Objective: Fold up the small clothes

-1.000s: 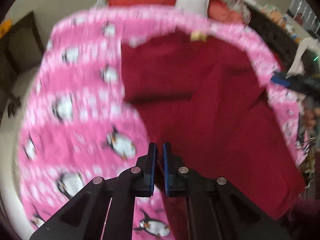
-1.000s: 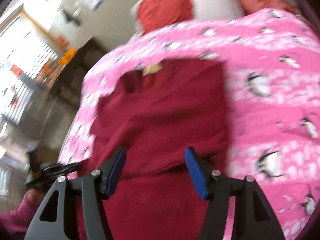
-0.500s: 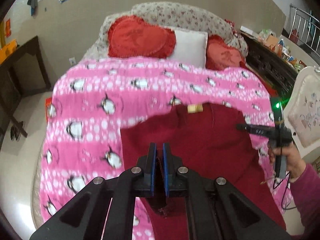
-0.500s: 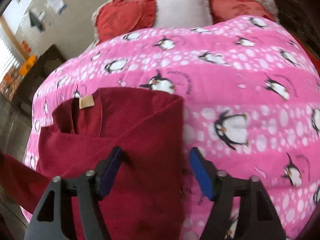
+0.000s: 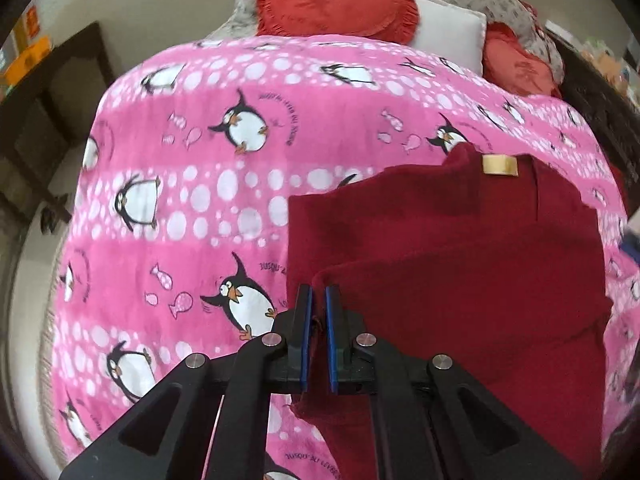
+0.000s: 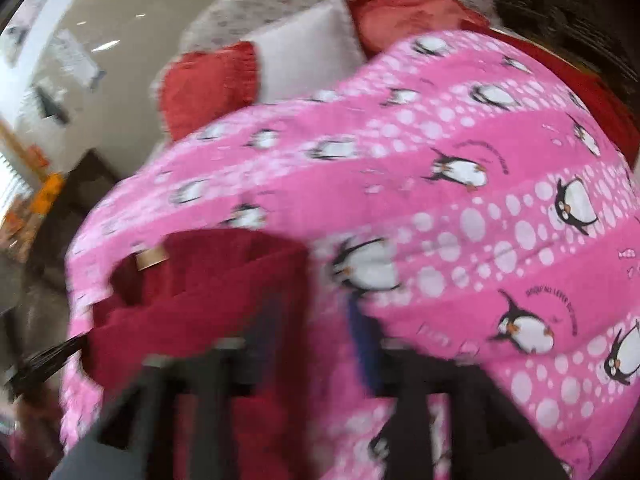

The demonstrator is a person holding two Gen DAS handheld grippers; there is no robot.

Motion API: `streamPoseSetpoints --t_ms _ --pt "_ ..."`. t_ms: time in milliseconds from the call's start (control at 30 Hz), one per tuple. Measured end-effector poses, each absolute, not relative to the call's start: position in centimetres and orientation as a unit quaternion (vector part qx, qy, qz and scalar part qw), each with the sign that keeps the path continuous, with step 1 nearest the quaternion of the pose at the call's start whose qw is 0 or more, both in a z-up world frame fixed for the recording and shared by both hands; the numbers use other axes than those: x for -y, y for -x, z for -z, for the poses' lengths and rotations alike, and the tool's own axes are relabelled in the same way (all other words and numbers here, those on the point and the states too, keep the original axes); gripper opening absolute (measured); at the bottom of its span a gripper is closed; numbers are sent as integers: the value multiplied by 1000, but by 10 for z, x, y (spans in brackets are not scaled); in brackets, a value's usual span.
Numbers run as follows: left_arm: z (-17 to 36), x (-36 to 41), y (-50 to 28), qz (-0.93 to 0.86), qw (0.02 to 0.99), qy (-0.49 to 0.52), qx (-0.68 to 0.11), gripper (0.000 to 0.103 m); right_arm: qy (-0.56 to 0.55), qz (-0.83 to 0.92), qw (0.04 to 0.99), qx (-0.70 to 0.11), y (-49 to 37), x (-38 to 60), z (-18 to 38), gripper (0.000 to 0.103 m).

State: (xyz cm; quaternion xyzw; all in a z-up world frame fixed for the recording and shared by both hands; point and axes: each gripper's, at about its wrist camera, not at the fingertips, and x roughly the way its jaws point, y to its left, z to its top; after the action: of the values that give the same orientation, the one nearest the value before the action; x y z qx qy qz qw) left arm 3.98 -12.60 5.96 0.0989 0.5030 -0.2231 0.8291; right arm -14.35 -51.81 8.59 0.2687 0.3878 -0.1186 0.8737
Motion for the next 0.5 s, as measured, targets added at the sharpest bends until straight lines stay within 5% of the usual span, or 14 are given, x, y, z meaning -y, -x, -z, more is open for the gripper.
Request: streamPoseSetpoints --t_ms 33,133,167,200,500 --pt "-60 123 -41 221 831 -92 -502 0 -262 107 876 -391 148 510 -89 73" --pt "-61 123 -43 217 832 -91 -502 0 -249 56 869 -425 157 478 -77 72" --pt "-61 124 -42 215 833 -96 -500 0 -239 50 858 -452 156 468 -66 52" --pt "-61 124 -41 213 834 -100 -499 0 -220 50 850 -475 155 461 -58 20" --pt "-84 114 -10 220 842 -102 -481 7 -151 131 847 -492 183 471 -68 24"
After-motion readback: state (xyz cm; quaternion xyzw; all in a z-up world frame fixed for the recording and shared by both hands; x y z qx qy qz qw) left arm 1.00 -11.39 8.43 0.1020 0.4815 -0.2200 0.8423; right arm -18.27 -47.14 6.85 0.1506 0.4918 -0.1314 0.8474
